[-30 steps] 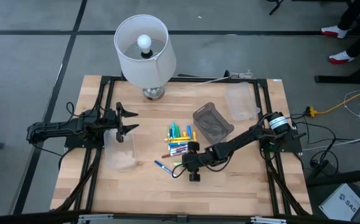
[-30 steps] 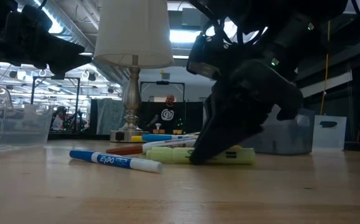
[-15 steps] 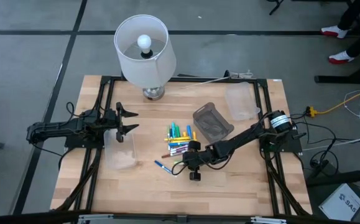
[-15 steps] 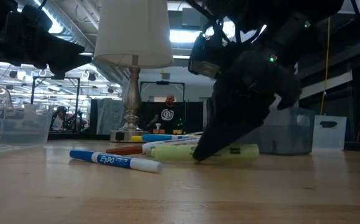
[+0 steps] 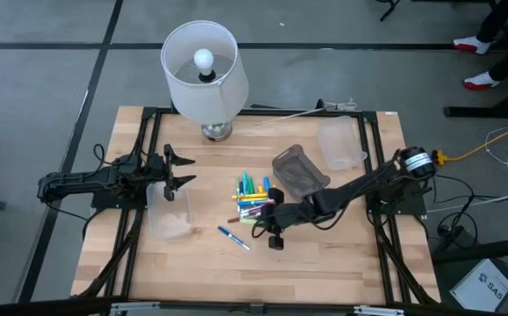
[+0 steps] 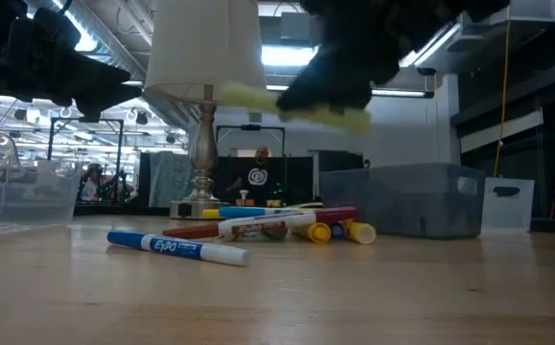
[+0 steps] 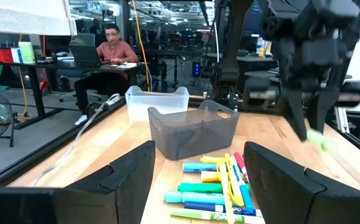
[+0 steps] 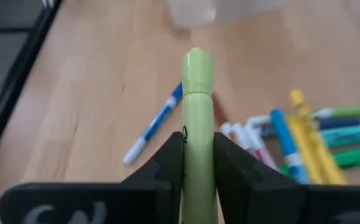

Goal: Pick & Place Markers
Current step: Put the light green highlighter pen into the right transparent bin

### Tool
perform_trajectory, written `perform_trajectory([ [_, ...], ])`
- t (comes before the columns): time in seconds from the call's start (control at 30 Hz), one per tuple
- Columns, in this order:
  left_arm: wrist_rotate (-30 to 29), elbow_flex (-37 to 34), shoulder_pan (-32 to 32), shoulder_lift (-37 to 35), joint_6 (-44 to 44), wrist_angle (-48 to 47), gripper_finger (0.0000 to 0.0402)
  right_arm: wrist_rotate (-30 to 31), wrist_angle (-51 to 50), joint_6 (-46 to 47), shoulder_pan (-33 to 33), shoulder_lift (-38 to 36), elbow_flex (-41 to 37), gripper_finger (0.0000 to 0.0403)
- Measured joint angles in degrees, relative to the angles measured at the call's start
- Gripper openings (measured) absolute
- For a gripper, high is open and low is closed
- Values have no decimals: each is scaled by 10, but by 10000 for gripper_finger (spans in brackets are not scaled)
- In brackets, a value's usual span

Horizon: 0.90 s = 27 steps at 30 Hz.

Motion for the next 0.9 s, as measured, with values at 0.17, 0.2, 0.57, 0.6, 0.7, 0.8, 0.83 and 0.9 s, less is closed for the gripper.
perform_trajectory([
  [0.17, 0, 0, 0, 0, 0, 0, 242, 4, 21, 1, 0, -33, 1, 67],
  [0.2, 0, 0, 0, 0, 0, 0, 242, 4, 28, -3, 0, -37, 1, 67],
  [0.57, 0, 0, 0, 0, 0, 0, 242, 64, 85, -1, -15, -44, 1, 67],
  [0.6, 0, 0, 0, 0, 0, 0, 242, 76, 85, 6, -18, -44, 1, 67],
  [0.7, 0, 0, 0, 0, 0, 0, 242, 119, 85, 21, -25, -44, 1, 67],
  [0.8, 0, 0, 0, 0, 0, 0, 242, 171, 84, 29, -34, -44, 1, 67],
  [0.83, 0, 0, 0, 0, 0, 0, 242, 186, 84, 29, -37, -44, 1, 67],
  [0.9, 0, 0, 0, 0, 0, 0, 242, 212, 82, 29, -46, -44, 1, 67],
])
